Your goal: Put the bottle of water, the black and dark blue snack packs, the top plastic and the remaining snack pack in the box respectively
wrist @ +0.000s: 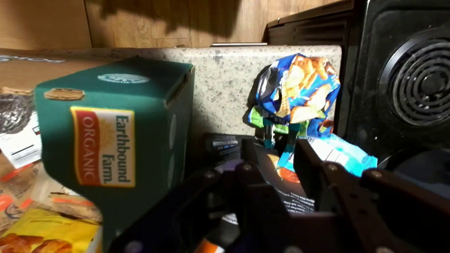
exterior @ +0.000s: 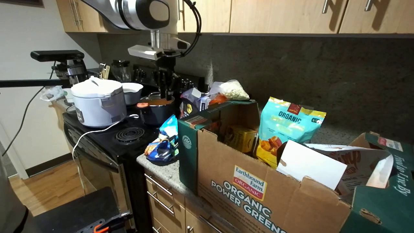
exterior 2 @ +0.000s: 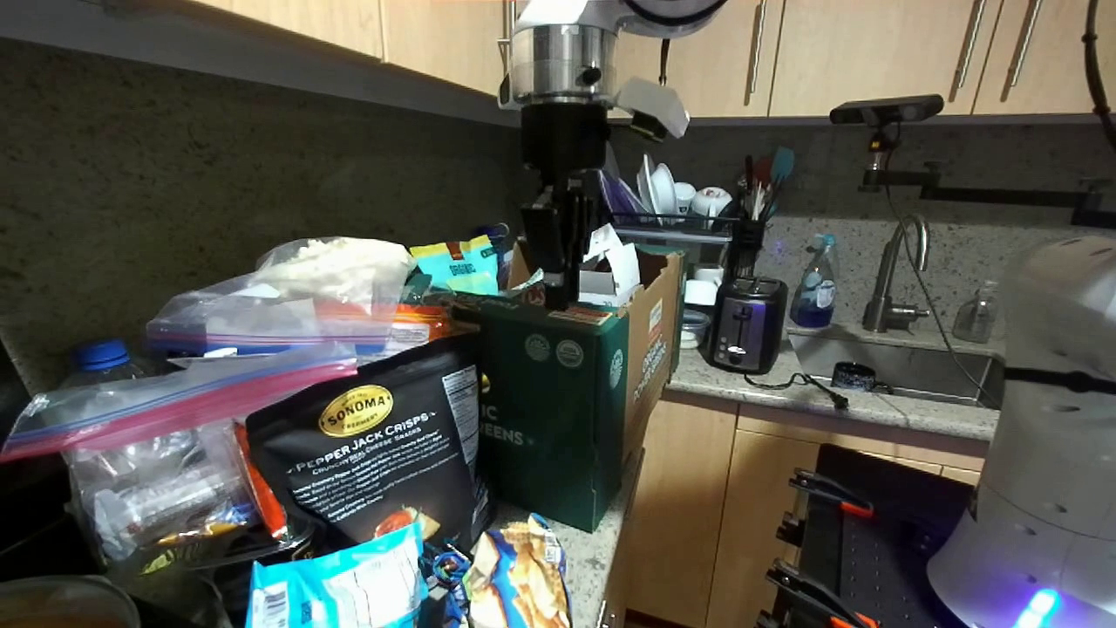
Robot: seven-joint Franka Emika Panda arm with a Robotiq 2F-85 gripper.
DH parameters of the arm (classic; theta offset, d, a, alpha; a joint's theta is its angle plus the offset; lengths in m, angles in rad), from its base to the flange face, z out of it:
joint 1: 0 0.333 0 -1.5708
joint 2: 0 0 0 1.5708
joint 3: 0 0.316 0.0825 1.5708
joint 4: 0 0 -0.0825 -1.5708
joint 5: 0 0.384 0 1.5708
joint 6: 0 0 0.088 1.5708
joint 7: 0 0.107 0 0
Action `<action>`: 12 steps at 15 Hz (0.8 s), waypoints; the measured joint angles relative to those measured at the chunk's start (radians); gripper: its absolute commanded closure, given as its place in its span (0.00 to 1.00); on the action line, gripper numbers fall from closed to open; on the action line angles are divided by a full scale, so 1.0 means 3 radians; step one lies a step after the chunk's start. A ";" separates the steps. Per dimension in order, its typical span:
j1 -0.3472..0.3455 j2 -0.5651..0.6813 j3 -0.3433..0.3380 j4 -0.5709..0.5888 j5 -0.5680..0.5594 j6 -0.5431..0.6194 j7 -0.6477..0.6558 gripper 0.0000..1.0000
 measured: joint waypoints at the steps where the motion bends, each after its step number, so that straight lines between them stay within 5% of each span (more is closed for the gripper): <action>1: 0.0021 0.0020 0.0009 0.0000 0.0020 -0.0036 -0.0033 0.58; 2: 0.0038 0.0047 0.0016 0.0002 0.0056 -0.0068 -0.0089 0.50; 4: 0.0062 0.0122 0.0021 0.0015 0.0122 -0.0134 -0.0195 0.50; 6: 0.0073 0.0235 0.0025 0.0055 0.0177 -0.0214 -0.0304 0.24; 9: 0.0082 0.0455 0.0029 0.0160 0.0185 -0.0352 -0.0446 0.02; 12: 0.0081 0.0684 0.0030 0.0267 0.0156 -0.0416 -0.0594 0.00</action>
